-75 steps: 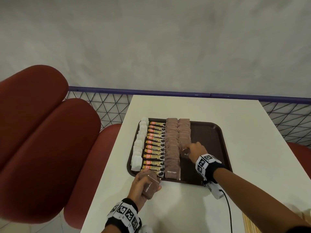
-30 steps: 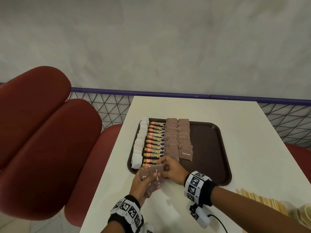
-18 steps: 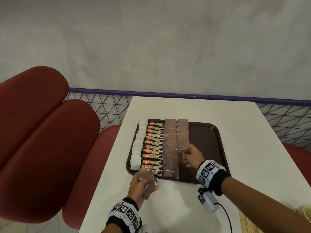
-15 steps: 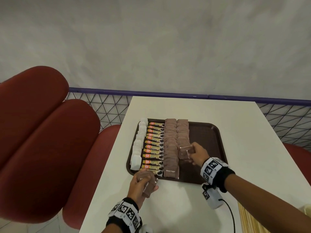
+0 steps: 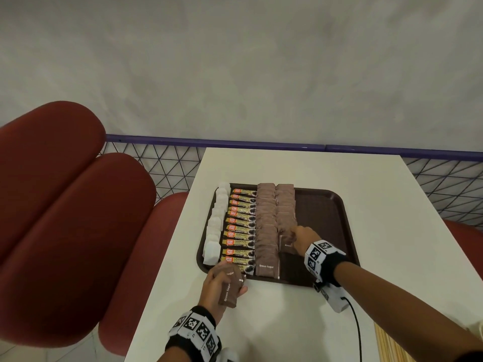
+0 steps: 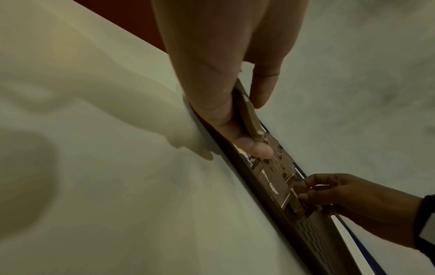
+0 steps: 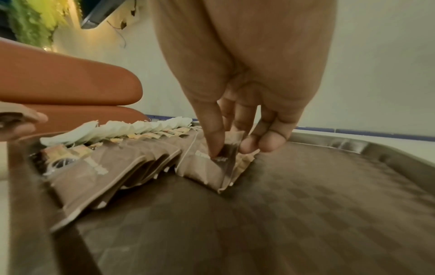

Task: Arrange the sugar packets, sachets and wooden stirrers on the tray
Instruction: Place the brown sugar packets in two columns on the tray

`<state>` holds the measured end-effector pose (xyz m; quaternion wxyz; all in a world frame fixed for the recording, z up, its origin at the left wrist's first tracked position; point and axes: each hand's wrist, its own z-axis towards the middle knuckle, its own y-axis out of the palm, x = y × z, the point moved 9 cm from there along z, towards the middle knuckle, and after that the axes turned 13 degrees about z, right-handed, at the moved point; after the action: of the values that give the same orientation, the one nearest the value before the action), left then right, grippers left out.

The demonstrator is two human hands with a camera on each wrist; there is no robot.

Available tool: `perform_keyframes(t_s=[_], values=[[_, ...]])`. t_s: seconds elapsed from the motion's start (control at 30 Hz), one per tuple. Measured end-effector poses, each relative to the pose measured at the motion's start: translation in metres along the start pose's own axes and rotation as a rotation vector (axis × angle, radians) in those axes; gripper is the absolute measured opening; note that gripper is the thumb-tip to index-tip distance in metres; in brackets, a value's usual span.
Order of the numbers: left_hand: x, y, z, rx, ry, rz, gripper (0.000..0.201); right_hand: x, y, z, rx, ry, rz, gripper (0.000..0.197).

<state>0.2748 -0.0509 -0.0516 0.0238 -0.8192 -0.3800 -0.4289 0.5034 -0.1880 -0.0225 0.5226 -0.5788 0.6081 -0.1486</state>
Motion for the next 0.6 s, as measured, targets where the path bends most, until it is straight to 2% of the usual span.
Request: perform_keyframes(t_s=[0.27,0.5,0.6], values=[[0.001,-0.001,0.0,0.005,0.01,0.006,0.043,-0.006,0.003,0.006,0.024,-0.081,-0.147,0.028],[0.004,-0.002,-0.003,0.016,0.031,0.075,0.037,-0.021,-0.005,-0.004,0.172,-0.22,-0.277,0.047],[0.006,0.0,-0.006,0.013,0.049,0.105,0.034,-0.025,-0.012,-0.012,0.24,-0.242,-0.274,0.048]])
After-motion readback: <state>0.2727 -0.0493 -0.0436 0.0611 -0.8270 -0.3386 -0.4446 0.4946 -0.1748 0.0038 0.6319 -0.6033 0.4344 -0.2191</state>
